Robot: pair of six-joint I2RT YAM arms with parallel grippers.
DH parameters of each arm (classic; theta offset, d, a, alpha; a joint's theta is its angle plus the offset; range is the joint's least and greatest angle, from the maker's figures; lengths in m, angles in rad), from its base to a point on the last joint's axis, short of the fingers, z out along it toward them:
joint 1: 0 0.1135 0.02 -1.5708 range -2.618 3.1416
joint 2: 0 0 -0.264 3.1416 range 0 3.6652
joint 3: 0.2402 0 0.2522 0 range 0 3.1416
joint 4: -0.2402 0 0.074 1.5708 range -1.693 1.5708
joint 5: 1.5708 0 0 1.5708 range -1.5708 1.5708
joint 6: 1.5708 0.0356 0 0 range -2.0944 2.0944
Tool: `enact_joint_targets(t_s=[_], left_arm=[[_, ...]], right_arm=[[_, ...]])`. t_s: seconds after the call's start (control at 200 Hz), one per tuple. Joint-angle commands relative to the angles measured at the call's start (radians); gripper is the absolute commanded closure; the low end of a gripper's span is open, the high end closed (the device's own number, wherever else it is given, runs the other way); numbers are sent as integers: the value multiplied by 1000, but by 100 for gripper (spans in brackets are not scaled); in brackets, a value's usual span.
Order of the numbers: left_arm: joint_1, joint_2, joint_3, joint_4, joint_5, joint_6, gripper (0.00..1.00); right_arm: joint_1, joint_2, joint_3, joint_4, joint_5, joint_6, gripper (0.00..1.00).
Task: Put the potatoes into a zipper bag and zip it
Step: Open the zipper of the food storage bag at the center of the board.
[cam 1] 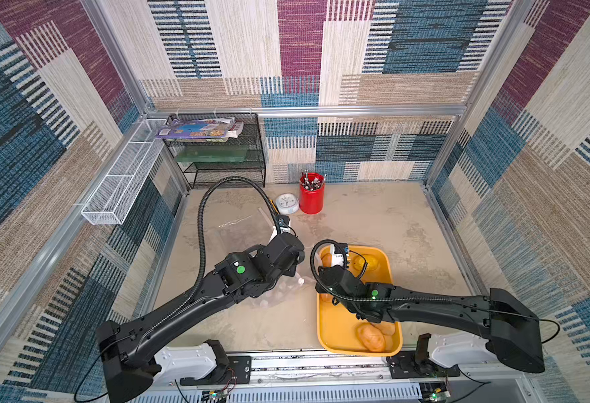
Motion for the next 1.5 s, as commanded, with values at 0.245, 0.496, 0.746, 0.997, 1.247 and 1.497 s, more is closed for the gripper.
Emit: enact_joint_targets(t_s=[0.245,0.496,0.746,0.997,1.247,1.497], left_arm=[[5,122,166,-109,141,-25,100],[6,91,61,-15,91,-11,100],[5,-17,-75,56,13,24,100],[5,-92,-183,165,17,41,100],[5,-43,-154,129,1,37,100],[5,-38,-145,113,-2,33,100]], right_arm=[[0,-24,-9,10,-99,-77,82],[-12,-43,-50,-7,-108,-15,72],[-7,-57,-66,2,-135,-11,60],[-6,-169,-94,22,-137,-64,42],[-6,-257,-83,-71,-101,-51,21],[-10,-345,-121,-106,-97,-39,8]])
